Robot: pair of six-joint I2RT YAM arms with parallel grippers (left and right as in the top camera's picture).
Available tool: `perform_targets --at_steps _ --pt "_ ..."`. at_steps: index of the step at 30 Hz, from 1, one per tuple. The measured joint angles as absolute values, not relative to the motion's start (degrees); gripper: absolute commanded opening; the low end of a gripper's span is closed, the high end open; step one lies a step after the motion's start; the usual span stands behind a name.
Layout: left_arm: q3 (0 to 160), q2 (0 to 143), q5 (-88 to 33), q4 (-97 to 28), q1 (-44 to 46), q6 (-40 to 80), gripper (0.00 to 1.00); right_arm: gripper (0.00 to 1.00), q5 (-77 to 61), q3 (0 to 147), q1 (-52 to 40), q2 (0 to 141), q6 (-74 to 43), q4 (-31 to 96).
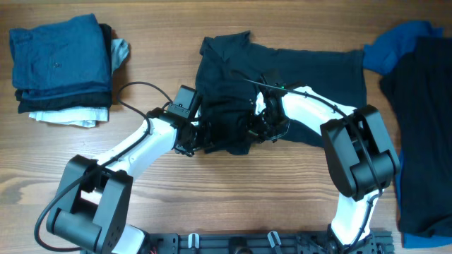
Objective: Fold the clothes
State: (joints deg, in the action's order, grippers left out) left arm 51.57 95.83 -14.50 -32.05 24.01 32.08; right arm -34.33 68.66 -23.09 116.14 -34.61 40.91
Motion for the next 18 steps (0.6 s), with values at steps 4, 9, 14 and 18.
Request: perform_targets --at_steps 4,9,14,18 --pt "51.5 95.8 -15.5 -31.9 24.0 34.7 0.47 0.05 -34.4 68.7 -23.1 116.1 -34.6 40.9" --pt "49.3 95.9 -16.6 -28.5 24.0 38.2 0.46 0.05 -34.4 68.7 -23.1 116.1 -34.5 40.9" --pt "47.9 95.9 -16.8 -26.7 24.0 39.9 0.46 0.05 -34.4 68.7 -23.1 116.1 -34.4 40.9" --pt "47.9 95.9 -17.0 -25.5 24.0 40.2 0.46 0.05 -34.4 68.7 -23.1 116.1 -34.4 40.9"
